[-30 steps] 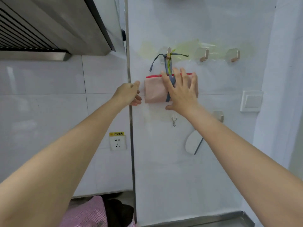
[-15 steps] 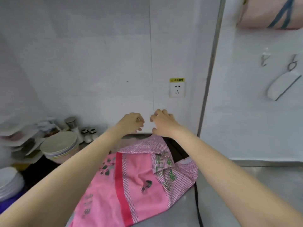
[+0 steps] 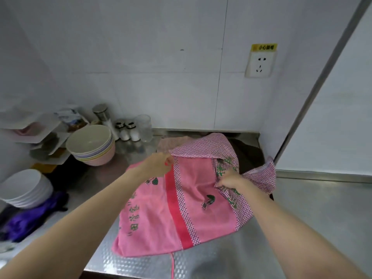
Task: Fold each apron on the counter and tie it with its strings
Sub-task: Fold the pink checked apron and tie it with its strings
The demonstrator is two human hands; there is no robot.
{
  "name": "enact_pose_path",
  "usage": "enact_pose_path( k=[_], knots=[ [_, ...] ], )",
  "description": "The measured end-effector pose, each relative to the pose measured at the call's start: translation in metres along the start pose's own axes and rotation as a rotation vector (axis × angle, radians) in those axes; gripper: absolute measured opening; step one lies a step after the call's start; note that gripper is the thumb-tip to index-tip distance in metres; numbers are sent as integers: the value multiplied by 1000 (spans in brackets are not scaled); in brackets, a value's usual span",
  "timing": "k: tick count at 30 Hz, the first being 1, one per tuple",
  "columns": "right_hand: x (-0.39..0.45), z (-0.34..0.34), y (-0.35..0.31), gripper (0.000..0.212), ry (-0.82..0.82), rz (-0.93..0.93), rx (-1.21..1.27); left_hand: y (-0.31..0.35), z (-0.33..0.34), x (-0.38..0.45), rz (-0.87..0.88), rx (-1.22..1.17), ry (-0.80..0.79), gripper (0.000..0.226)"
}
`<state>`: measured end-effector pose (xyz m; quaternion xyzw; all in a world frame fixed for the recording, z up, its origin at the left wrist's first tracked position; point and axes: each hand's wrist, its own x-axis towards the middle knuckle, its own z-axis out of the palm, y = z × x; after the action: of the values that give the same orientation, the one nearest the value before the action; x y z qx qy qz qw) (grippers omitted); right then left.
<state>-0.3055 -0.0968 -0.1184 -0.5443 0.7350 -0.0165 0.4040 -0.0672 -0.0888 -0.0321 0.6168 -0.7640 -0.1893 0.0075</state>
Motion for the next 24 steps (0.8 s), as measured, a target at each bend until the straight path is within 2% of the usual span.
enact_pose_path(
  k=[2, 4, 6, 7, 9, 11, 12, 13, 15, 16, 17, 20, 22, 23, 24],
  knots=[
    [-10, -13, -23, 16, -61, -39, 252, 9, -7, 2, 23, -144, -54, 22],
    [-29, -44, -62, 19, -225, -159, 534, 26, -16, 7, 38, -384, -174, 31],
    [-57, -76, -103, 26, -312, -333, 527, 47, -32, 9, 21, -620, -279, 34],
    [-70, -82, -121, 32, -334, -390, 473, 52, -37, 10, 24, -651, -247, 28],
    [-91, -96, -148, 40, -291, -429, 413, 59, -56, 12, 49, -560, -57, 28],
    [-104, -106, -160, 39, -200, -520, 390, 55, -80, 12, 62, -316, 91, 39],
    [-110, -113, -162, 38, -103, -587, 315, 49, -92, 9, 63, -222, 121, 41],
    [-113, -120, -163, 43, 0, -649, 162, 41, -103, 6, 75, -170, 124, 39],
    [-117, -125, -163, 66, 109, -681, -282, 22, -126, -7, 141, -180, 108, 35],
    [-119, -122, -163, 73, 109, -664, -423, 14, -134, -12, 178, -236, 97, 33],
    [-122, -116, -165, 71, 110, -657, -479, 6, -141, -19, 212, -291, 89, 31],
    [-137, -100, -187, 36, 217, -702, -414, -7, -156, -33, 268, -426, 112, 30],
    [-145, -107, -213, 24, 452, -718, -382, -17, -167, -50, 248, -793, 54, 25],
    [-148, -119, -221, 24, 573, -703, -351, -22, -171, -55, 252, -974, -9, 29],
    [-153, -131, -229, 26, 647, -681, -330, -32, -176, -63, 260, -1110, -75, 41]
  ],
)
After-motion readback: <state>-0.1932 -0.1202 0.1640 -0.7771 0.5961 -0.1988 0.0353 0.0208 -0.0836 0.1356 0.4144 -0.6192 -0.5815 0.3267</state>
